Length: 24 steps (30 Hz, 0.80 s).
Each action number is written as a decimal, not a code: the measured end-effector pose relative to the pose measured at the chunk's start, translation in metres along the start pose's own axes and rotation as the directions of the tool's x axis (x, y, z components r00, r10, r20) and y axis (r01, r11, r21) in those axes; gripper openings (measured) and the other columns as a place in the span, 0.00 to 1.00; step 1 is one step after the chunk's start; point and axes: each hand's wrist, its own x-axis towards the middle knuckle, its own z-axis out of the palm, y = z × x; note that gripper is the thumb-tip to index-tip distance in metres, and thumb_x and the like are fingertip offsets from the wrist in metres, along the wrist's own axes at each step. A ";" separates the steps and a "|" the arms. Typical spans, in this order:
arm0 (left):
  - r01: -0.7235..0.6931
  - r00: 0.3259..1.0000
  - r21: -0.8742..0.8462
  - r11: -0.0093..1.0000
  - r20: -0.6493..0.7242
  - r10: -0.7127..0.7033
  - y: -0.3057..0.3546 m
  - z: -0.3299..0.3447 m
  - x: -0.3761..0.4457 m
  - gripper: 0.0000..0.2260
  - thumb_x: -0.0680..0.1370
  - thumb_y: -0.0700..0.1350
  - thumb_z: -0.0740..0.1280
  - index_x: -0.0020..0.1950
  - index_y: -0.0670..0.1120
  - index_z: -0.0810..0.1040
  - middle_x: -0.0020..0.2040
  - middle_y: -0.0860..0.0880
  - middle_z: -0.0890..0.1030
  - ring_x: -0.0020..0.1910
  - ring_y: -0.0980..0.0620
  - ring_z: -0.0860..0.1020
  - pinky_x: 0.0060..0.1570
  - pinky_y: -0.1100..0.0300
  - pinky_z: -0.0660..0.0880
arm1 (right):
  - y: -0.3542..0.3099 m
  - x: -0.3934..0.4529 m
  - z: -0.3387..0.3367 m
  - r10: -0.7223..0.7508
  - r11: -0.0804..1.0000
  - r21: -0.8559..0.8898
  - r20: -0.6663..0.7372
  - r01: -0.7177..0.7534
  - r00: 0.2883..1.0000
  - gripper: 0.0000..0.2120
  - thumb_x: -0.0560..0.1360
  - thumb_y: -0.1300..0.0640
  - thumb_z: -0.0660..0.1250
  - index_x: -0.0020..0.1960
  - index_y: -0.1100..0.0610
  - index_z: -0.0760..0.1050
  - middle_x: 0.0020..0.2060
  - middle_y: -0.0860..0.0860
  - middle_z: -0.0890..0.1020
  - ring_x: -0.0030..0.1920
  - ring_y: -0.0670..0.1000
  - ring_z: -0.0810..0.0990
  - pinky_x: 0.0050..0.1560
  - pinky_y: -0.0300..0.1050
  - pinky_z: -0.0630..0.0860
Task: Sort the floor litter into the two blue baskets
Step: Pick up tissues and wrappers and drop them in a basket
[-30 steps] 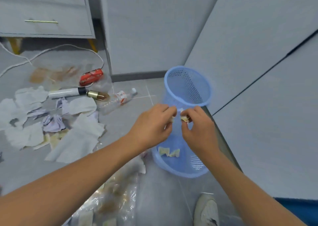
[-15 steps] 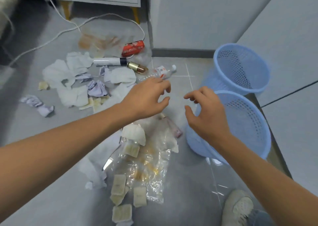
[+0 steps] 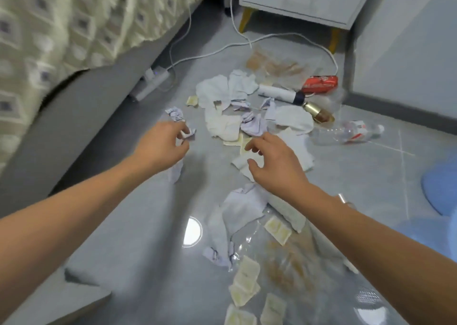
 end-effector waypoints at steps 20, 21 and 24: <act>-0.024 0.967 0.161 0.987 0.253 -0.018 -0.067 0.087 -0.014 0.15 0.79 0.51 0.66 0.65 0.55 0.75 0.60 0.48 0.71 0.60 0.44 0.72 0.52 0.49 0.76 | -0.040 0.118 0.141 -0.057 0.978 -0.154 0.446 0.139 0.893 0.32 0.73 0.59 0.68 0.75 0.47 0.67 0.82 0.52 0.47 0.80 0.60 0.50 0.76 0.57 0.63; -0.022 0.973 0.162 0.987 0.231 -0.016 -0.066 0.087 -0.015 0.13 0.79 0.49 0.65 0.63 0.52 0.76 0.59 0.47 0.72 0.58 0.43 0.72 0.49 0.49 0.76 | -0.053 0.123 0.147 -0.090 0.976 -0.136 0.458 0.169 0.885 0.32 0.73 0.59 0.68 0.76 0.46 0.67 0.82 0.50 0.46 0.80 0.61 0.48 0.76 0.58 0.62; -0.019 0.981 0.170 0.985 0.195 -0.014 -0.066 0.088 -0.016 0.12 0.80 0.44 0.63 0.62 0.48 0.78 0.56 0.44 0.72 0.55 0.42 0.72 0.47 0.47 0.76 | -0.083 0.141 0.156 -0.139 0.944 -0.191 0.507 0.268 0.851 0.34 0.74 0.53 0.70 0.78 0.46 0.63 0.83 0.50 0.44 0.81 0.63 0.42 0.75 0.59 0.62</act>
